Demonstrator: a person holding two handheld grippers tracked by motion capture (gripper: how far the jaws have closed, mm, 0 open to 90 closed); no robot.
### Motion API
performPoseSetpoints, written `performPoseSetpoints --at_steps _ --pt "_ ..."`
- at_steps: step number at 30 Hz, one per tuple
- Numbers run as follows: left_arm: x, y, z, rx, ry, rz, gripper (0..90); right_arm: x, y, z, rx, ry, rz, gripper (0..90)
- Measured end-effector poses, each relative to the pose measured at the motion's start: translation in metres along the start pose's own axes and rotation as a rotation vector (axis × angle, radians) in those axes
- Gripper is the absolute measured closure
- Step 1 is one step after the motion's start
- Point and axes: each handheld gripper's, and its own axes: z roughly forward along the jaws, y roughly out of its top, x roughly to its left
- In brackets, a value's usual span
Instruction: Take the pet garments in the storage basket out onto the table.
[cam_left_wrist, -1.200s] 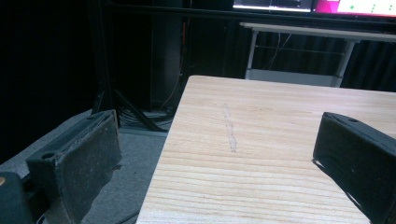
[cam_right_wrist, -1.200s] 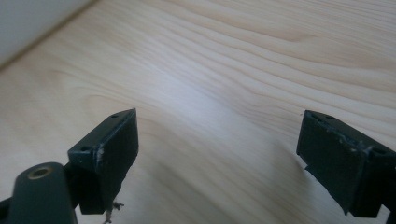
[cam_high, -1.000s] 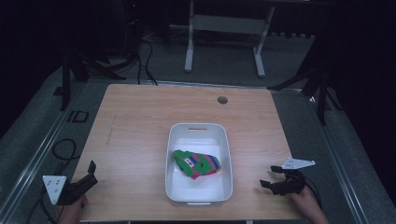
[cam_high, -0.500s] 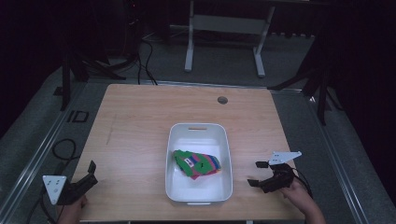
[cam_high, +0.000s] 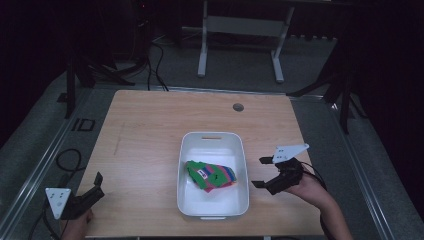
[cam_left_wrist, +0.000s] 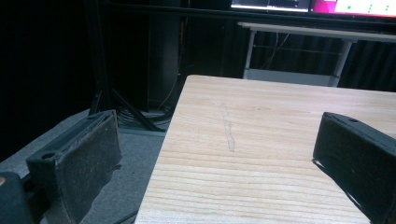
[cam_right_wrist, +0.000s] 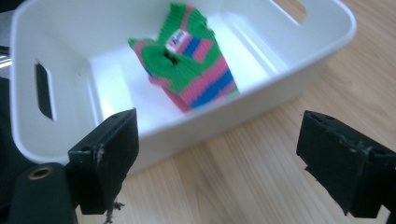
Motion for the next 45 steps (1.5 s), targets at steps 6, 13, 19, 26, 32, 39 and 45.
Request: performPoseSetpoints --at_steps 6,13,19,26,32,39,45 --pt "0.0 0.0 0.0 0.0 -0.001 0.003 1.4 0.006 0.029 0.015 0.028 0.027 -0.068 12.9" --pt "0.0 0.0 0.0 0.0 -0.004 0.0 1.4 0.015 0.055 0.043 0.078 0.094 -0.129 14.1" --pt "0.0 0.0 0.0 0.0 -0.007 0.0 1.4 0.026 0.07 0.073 0.138 0.137 -0.168 14.8" --pt "0.001 0.0 0.0 0.0 -0.012 -0.002 1.3 0.035 0.083 0.104 0.192 0.162 -0.212 19.5" --pt "0.001 0.0 0.0 0.001 -0.016 -0.001 1.4 0.043 0.089 0.134 0.297 0.146 -0.249 19.4" --pt "0.001 0.0 0.0 0.0 -0.025 -0.002 1.4 0.049 0.095 0.155 0.367 0.136 -0.285 21.4" --pt "0.002 0.0 0.0 0.0 -0.028 -0.004 1.4 0.051 0.095 0.174 0.463 0.083 -0.325 21.8"
